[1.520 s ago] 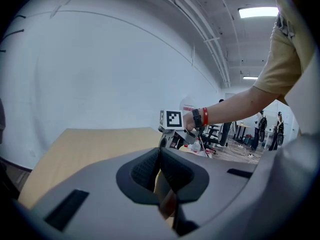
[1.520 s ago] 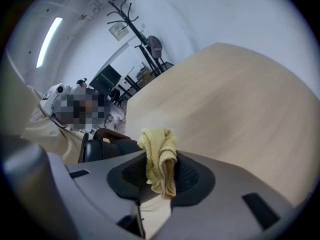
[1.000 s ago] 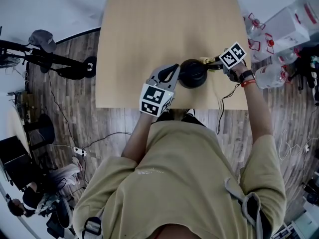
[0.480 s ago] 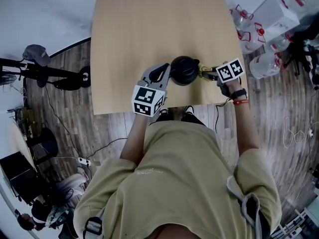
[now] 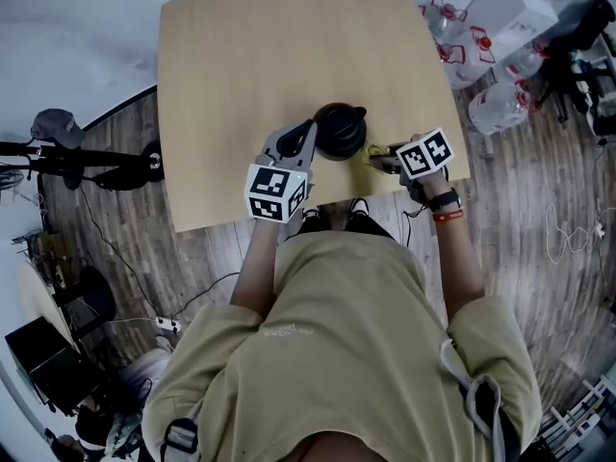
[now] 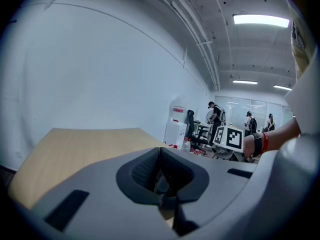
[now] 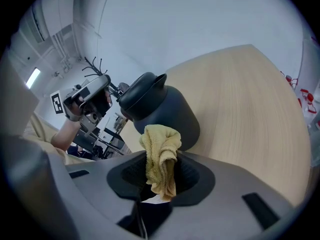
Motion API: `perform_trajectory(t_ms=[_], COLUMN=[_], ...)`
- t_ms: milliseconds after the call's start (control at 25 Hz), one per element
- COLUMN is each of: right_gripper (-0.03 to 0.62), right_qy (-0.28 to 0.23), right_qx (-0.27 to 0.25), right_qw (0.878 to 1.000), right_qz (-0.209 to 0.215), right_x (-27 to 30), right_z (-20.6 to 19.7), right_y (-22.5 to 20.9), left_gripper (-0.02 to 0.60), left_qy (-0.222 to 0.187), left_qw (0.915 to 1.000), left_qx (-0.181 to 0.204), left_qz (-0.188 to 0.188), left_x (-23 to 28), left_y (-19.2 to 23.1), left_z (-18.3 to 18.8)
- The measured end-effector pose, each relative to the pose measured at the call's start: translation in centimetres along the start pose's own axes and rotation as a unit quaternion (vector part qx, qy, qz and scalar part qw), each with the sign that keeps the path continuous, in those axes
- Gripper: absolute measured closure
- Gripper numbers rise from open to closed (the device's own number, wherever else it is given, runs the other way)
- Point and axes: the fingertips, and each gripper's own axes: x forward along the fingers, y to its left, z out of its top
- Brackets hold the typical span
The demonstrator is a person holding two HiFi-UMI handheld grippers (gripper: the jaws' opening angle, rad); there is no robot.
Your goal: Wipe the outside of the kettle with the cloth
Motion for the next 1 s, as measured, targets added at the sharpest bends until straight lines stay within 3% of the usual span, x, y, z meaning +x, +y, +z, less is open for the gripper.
perform_trajectory(t_ms=[280,520,640,1000], right_gripper=[0.464,0.459,0.457,0.456], right_qy=[0.009,-0.027,-0.049,-0.075], right_qx=[0.005,0.052,0.067,0.072], right_qw=[1.000,0.998,0.995,0.994], right_qz=[0.026,0.035,0.049,0.035], right_x=[2.6,5.1,6.3,9.3], right_z=[-1.9,-1.8,-0.6,2.9], right_y=[3.4,5.8,7.3,10.0], left_gripper=[0.557,0.557,0.557,0.557], left_qy=[-0.004,-0.003,-0.004,-0.007], left_qw=[0.9999,0.9997,0.9994,0.9981], left_qx=[-0.004,-0.009,-0.013,-0.024], left_qz=[0.010,0.023,0.031,0.057], left_x=[-0.5,-1.5,-1.8,-3.7], left_y=[0.5,1.3,1.8,3.4], left_z=[0.0,-0.3,-0.6,-0.6])
